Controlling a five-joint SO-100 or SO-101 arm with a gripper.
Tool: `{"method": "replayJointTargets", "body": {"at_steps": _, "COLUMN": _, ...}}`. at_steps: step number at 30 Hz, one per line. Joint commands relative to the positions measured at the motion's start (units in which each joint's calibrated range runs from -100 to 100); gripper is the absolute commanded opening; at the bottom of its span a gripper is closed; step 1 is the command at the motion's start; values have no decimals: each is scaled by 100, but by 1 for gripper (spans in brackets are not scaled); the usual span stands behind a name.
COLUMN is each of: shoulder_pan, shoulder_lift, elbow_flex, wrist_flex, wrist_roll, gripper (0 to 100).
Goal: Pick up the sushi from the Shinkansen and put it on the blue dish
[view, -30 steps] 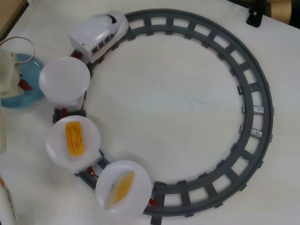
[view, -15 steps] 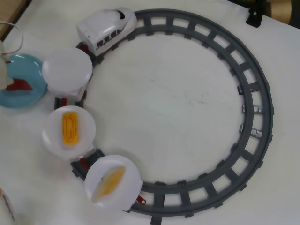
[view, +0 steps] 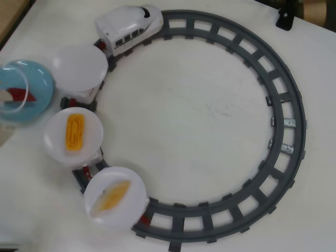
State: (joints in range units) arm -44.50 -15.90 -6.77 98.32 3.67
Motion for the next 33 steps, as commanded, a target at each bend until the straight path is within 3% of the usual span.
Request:
{"method": "replayJointTargets", "body": {"at_steps": 1, "shoulder_pan": 172, "shoulder_lift": -1525, "elbow_flex": 1453, "wrist_flex": -53, "wrist_roll": 25, "gripper": 19}}
{"method": "replayJointTargets", "body": {"at_steps": 5, "shoulder_pan": 181, "shoulder_lift": -2744, "elbow_flex": 3040, "wrist_flex": -418, "wrist_roll": -1, "gripper": 19}}
{"method": "replayJointTargets", "body": {"at_steps": 9, "shoulder_pan": 533, "shoulder_lift": -3458, "elbow_flex": 3409, "wrist_flex": -613, "wrist_roll": 35, "gripper": 19}}
{"method": "replayJointTargets", "body": {"at_steps": 14, "shoulder_pan": 700, "shoulder_lift": -3549, "elbow_flex": 3689, "wrist_flex": -741, "wrist_roll": 135, "gripper": 19}}
{"method": "replayJointTargets", "body": {"at_steps": 24, "shoulder_pan": 1052, "shoulder_lift": -3615, "elbow_flex": 5050, "wrist_flex": -2184, "wrist_roll": 150, "gripper": 19}}
{"method": "replayJointTargets", "body": {"at_steps": 33, "shoulder_pan": 1193, "shoulder_lift": -3624, "elbow_flex": 5267, "wrist_flex": -2201, "wrist_roll": 140, "gripper": 18}}
